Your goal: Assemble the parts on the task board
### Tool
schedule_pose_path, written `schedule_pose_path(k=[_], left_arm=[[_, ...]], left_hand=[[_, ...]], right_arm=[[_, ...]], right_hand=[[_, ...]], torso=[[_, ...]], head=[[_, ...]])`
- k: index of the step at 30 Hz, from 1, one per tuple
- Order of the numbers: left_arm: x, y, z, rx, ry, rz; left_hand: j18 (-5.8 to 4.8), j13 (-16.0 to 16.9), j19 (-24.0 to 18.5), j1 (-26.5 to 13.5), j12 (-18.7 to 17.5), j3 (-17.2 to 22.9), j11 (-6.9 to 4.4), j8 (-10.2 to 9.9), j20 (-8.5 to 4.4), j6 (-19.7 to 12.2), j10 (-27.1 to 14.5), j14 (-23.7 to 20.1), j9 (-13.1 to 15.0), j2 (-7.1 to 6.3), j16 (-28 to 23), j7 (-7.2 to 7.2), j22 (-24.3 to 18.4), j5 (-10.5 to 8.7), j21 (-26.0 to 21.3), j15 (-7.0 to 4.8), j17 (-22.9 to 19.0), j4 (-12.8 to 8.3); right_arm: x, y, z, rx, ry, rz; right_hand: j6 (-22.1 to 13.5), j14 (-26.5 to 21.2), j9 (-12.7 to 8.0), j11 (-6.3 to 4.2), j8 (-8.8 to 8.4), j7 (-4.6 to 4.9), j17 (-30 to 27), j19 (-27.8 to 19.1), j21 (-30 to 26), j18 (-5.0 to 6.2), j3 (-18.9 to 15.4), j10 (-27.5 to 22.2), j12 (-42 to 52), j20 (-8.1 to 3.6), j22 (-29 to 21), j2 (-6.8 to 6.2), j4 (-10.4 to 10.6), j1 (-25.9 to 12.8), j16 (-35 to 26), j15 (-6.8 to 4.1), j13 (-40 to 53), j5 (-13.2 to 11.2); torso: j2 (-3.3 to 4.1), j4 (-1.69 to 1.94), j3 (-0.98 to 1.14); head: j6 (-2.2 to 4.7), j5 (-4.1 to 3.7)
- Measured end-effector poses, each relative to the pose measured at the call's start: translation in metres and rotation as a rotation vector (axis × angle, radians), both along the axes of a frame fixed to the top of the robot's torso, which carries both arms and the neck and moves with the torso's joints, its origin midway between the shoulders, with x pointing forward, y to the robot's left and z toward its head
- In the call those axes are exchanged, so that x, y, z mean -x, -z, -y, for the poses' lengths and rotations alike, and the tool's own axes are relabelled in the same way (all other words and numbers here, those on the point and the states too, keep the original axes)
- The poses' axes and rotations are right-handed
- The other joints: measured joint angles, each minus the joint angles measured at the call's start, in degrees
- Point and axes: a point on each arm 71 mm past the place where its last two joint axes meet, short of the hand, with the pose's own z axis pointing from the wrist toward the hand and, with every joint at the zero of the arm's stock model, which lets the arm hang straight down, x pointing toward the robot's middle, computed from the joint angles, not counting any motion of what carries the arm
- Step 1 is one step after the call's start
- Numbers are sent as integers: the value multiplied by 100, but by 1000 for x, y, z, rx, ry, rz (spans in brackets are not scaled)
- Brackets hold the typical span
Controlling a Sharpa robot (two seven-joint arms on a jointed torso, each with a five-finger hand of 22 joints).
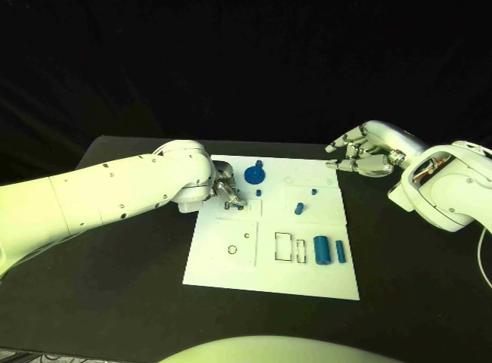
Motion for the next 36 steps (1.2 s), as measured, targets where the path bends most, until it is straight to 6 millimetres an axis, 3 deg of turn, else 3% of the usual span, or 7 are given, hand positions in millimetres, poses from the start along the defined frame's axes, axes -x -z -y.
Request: schedule_pose_path(k=[8, 11, 36], left_arm=[[1, 0, 1, -5, 9, -4], [1, 0, 1, -5, 10, -3], [1, 1, 2, -8, 25, -8]], left_hand=[[0, -1, 0, -1, 2, 1, 17, 20, 0, 2, 24, 0, -1, 0, 0, 0, 0, 0, 0, 0, 0, -1], [-88, -1, 0, -1, 2, 1, 17, 19, 0, 17, 23, 0, 0, -1, 0, 2, -1, 2, 2, 0, -1, -1], [-87, -1, 41, -137, 26, 105, 1, 19, 0, 30, 80, 0, 33, -91, 0, 12, -2, 145, 45, 0, -2, -106]], right_arm=[[0, 0, -1, 0, -1, 0], [0, 0, -1, 0, -1, 0], [-1, 1, -2, 1, -3, -3]], right_hand=[[0, 0, 0, 0, 0, 0, 0, 0, 0, 0, 0, 0, 0, 0, -3, 0, 0, 0, 0, 0, -5, 0], [0, 0, 0, 1, 0, 0, 0, 0, 0, 0, 0, 0, 0, 0, -3, 0, 0, 0, 0, 0, -4, 0], [0, 0, 0, 1, 0, 0, 0, 0, 0, 0, 16, 1, 0, 0, -8, 0, 16, 0, 0, 0, -11, 0]], torso=[[0, -2, 2], [1, -3, 3], [3, 0, 5]], head=[[-14, 3], [-17, 3], [-55, -7]])
